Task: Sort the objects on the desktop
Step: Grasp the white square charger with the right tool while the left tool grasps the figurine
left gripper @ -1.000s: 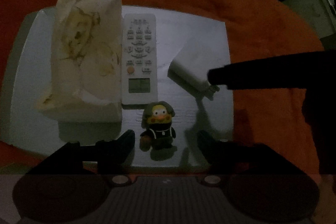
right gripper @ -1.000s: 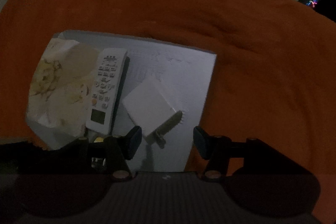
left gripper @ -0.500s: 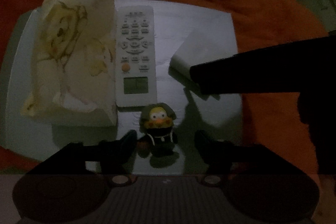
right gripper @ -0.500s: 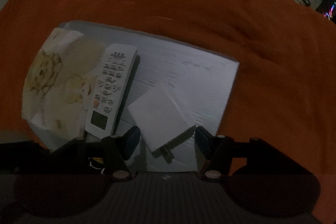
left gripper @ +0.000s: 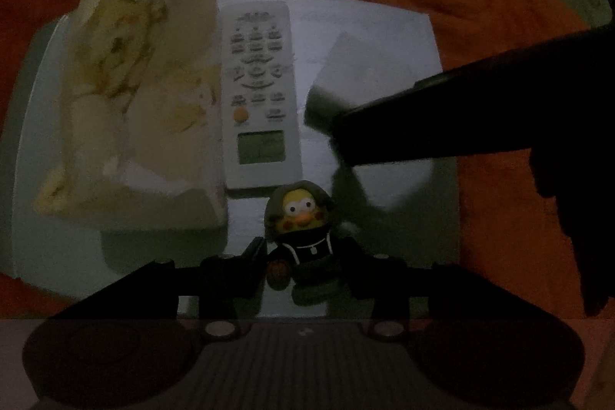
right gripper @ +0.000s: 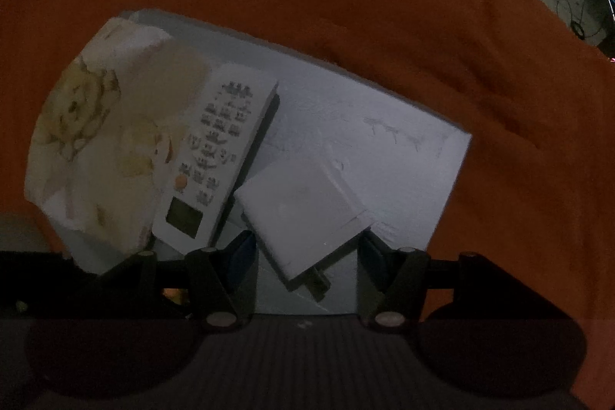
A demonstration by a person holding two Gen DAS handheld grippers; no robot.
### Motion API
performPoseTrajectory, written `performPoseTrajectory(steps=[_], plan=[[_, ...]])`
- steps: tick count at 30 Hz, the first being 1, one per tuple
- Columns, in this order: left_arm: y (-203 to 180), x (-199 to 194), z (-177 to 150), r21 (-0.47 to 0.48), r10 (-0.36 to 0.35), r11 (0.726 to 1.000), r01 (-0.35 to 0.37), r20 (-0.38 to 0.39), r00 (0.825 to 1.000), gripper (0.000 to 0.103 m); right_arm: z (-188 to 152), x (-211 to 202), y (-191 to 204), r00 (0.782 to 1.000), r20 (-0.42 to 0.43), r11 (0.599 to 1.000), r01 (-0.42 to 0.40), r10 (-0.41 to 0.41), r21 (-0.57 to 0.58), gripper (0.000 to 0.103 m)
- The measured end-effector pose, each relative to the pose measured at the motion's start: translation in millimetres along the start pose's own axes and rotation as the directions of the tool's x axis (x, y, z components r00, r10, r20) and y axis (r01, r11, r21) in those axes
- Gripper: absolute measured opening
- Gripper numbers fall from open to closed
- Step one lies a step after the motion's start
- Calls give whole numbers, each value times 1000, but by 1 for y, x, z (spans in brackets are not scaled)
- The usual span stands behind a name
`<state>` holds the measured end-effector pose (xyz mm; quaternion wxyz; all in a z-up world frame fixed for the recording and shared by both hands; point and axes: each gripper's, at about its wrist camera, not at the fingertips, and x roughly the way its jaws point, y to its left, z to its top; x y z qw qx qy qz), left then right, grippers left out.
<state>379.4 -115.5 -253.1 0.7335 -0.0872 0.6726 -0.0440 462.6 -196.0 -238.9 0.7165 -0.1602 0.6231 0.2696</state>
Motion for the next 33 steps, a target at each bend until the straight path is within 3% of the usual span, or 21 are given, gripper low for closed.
performPoseTrajectory(steps=[5,10,13,15,18,23,26,31,33], plan=[[10,-5,-4,-6,-7,1000,7,15,1000,36,-3,-4,-6,1000,14,999,7,-7,44,28],[20,-12,-10,-5,-8,1000,8,23,1000,36,-6,-8,-7,1000,-25,994,12,-9,104,25],[28,-11,-10,-8,-13,1000,13,22,1000,36,-7,-14,-6,998,-65,989,27,-18,143,29],[31,-10,-8,-8,-18,1000,18,24,1000,36,-7,-20,-7,995,-103,986,9,8,167,44],[35,-9,-9,-13,-31,999,32,29,999,36,-1,-37,-6,996,-70,987,60,-51,146,48],[40,-11,-8,-23,-40,999,41,37,999,36,22,-48,1,992,-8,990,127,-127,54,67],[43,-15,-6,-22,-53,998,54,44,998,36,32,-44,3,993,-3,993,118,-118,31,80],[48,-19,-8,-27,-74,997,76,45,996,36,38,-22,11,986,-29,985,162,-164,-52,79],[51,-20,-10,-26,-79,996,80,42,996,36,37,-17,12,985,-25,983,169,-171,-69,73]])
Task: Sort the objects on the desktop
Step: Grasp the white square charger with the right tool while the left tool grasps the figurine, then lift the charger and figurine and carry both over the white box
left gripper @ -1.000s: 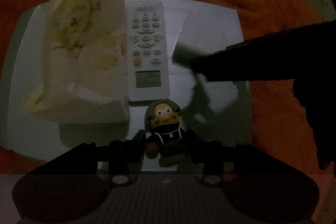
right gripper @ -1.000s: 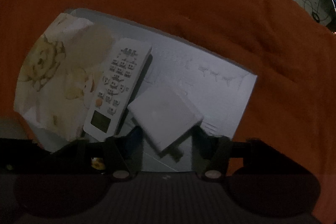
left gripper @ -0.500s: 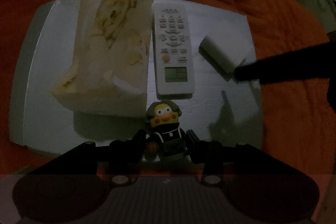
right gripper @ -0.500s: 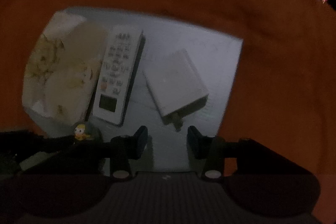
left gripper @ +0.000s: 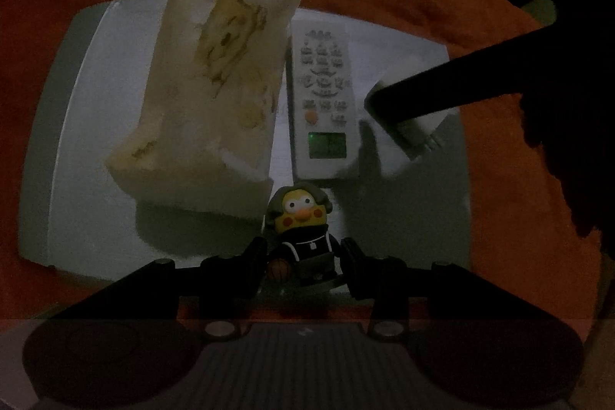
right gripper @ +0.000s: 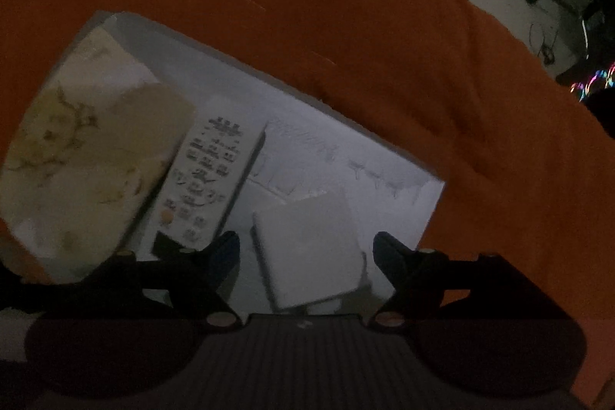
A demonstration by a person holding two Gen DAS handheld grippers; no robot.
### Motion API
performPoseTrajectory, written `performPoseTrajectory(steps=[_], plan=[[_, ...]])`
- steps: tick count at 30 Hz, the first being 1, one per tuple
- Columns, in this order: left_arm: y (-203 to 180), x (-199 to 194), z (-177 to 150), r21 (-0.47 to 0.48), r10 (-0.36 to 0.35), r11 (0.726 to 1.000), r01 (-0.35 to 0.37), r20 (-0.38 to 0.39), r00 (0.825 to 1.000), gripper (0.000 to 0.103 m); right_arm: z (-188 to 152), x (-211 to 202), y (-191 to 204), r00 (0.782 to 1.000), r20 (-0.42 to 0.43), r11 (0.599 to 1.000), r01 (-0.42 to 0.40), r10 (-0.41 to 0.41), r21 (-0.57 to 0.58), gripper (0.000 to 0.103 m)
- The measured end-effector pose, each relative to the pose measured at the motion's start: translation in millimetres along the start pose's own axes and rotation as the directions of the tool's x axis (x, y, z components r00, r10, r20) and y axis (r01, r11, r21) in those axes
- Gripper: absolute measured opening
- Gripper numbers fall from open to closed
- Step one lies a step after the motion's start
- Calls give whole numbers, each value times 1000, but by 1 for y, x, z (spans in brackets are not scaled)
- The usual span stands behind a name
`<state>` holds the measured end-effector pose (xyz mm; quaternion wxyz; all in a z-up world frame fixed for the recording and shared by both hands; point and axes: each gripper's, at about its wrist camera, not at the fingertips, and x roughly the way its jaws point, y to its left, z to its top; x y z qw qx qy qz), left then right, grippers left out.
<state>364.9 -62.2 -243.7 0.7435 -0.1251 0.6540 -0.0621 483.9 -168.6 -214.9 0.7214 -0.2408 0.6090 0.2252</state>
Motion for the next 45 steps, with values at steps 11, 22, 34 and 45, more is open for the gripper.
performPoseTrajectory(steps=[11,22,34,45], plan=[[6,-23,-6,7,-10,1000,10,38,999,36,-4,20,8,1000,18,991,-21,19,131,61],[12,-52,-21,11,-5,1000,4,87,996,36,-26,-19,6,997,71,967,-5,-13,254,60],[21,-104,-49,15,-8,1000,6,158,987,36,-48,-77,22,992,129,966,-29,-5,256,60],[21,-165,-95,41,-19,999,9,244,970,36,-83,-170,75,976,218,977,-29,-19,211,60]])
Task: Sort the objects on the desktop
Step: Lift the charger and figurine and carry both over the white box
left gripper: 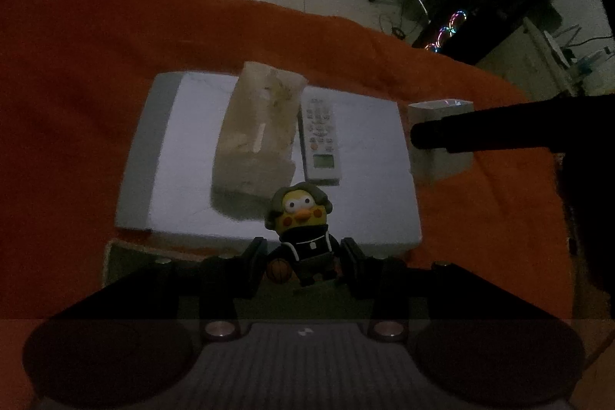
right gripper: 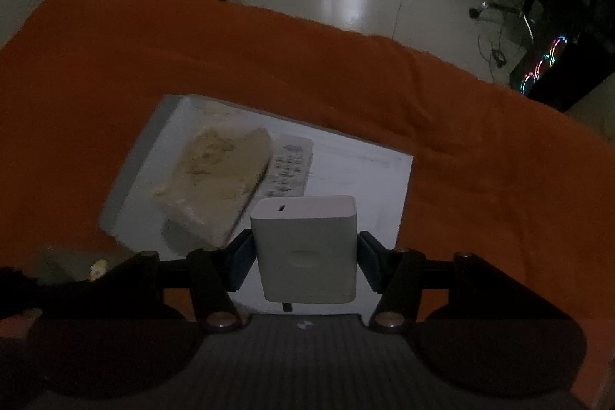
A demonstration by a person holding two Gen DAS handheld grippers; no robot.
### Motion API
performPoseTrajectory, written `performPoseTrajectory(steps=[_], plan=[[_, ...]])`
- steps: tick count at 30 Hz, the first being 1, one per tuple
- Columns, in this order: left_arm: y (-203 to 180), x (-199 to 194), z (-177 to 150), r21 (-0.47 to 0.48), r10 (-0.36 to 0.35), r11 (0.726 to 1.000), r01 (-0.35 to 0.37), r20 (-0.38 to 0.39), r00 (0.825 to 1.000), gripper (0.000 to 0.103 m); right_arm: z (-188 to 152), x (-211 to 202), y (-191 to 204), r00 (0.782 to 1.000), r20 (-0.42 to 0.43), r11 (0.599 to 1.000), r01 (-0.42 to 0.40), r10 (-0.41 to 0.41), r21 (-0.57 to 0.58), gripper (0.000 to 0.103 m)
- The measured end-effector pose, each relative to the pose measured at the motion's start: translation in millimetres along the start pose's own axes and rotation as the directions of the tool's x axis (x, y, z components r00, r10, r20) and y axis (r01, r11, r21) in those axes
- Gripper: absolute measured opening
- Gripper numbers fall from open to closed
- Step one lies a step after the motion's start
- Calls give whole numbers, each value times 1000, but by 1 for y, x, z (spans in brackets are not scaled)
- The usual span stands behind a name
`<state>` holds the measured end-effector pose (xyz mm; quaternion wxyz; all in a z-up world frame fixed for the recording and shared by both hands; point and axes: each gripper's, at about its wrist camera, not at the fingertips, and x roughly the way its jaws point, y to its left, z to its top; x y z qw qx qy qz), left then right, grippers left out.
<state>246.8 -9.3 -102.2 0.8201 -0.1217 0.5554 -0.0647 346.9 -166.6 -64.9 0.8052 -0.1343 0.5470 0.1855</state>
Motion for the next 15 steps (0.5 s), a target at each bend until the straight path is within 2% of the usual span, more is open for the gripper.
performPoseTrajectory(steps=[7,11,15], plan=[[6,-31,-36,34,40,999,-41,21,999,36,-41,-49,39,1000,18,999,-18,19,-36,60],[8,-44,-58,71,76,994,-79,42,996,36,-66,-62,54,998,21,998,-55,56,-27,60],[10,-48,-79,99,84,991,-86,27,996,36,-91,-63,65,995,12,996,-95,95,-1,60]])
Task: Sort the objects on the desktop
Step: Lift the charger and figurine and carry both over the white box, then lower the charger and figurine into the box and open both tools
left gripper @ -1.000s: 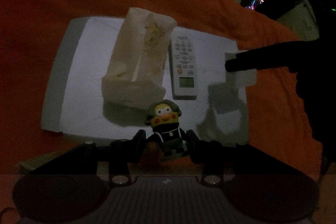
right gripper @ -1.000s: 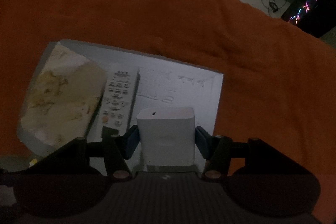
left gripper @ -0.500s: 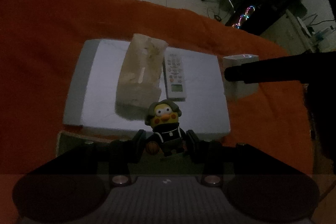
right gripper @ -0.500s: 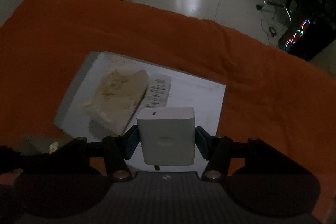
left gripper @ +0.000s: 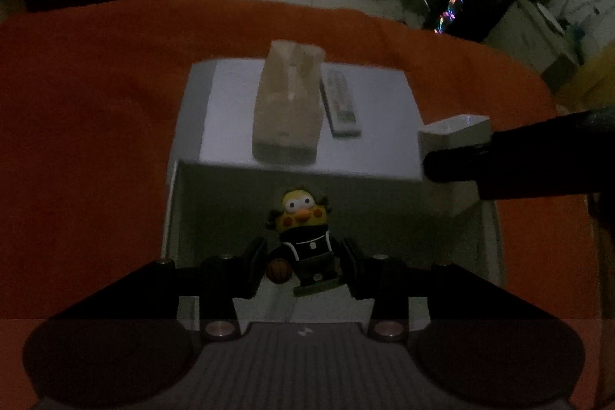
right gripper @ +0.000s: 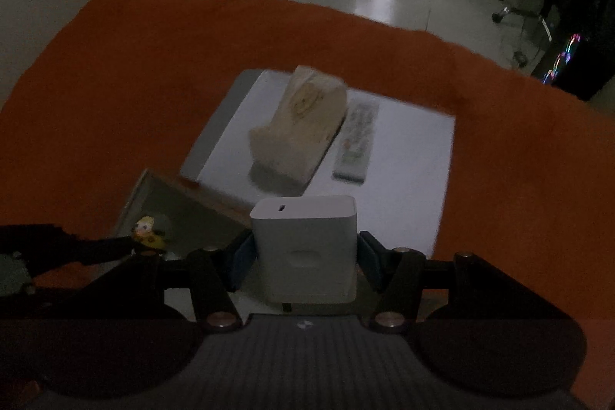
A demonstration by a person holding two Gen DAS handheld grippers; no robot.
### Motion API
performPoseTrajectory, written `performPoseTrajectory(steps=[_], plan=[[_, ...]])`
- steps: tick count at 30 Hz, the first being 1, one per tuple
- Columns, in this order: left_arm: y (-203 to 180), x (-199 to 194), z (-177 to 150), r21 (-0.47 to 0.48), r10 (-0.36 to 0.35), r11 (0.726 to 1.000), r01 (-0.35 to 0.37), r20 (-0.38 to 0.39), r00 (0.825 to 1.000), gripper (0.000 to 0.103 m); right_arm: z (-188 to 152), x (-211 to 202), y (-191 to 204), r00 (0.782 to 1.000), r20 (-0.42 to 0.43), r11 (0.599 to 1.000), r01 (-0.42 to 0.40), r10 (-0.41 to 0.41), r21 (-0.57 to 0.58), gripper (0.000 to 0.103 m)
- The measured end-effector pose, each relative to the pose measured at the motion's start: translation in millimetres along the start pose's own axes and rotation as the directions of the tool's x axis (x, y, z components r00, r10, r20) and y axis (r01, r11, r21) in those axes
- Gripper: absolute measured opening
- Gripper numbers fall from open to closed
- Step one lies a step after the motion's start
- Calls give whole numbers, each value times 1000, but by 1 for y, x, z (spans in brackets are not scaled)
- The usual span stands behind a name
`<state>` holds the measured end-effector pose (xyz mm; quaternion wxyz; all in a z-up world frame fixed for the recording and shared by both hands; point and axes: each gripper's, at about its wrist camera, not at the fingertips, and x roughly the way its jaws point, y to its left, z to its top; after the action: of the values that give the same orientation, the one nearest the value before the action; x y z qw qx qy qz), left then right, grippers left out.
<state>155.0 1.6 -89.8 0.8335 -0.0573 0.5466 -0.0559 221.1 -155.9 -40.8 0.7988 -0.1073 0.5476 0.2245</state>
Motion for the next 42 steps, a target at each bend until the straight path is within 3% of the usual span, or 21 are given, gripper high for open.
performPoseTrajectory(steps=[8,22,32,33,35,42], plan=[[5,14,-28,37,38,999,-37,-47,998,36,-42,36,10,996,-77,999,-35,38,37,60],[40,68,-51,21,84,996,-83,-101,991,36,-89,116,15,976,-199,992,-66,86,104,60],[34,81,-53,81,130,989,-124,-65,989,36,-109,155,24,962,-265,994,-49,73,95,60],[31,81,-54,97,136,987,-130,-55,989,35,-111,157,24,961,-268,995,-48,71,92,60],[26,81,-57,118,115,987,-108,-50,992,20,-113,160,26,960,-273,995,-43,66,89,60],[23,92,-62,144,141,981,-131,-66,988,20,-121,166,22,956,-285,995,-39,64,93,60]])
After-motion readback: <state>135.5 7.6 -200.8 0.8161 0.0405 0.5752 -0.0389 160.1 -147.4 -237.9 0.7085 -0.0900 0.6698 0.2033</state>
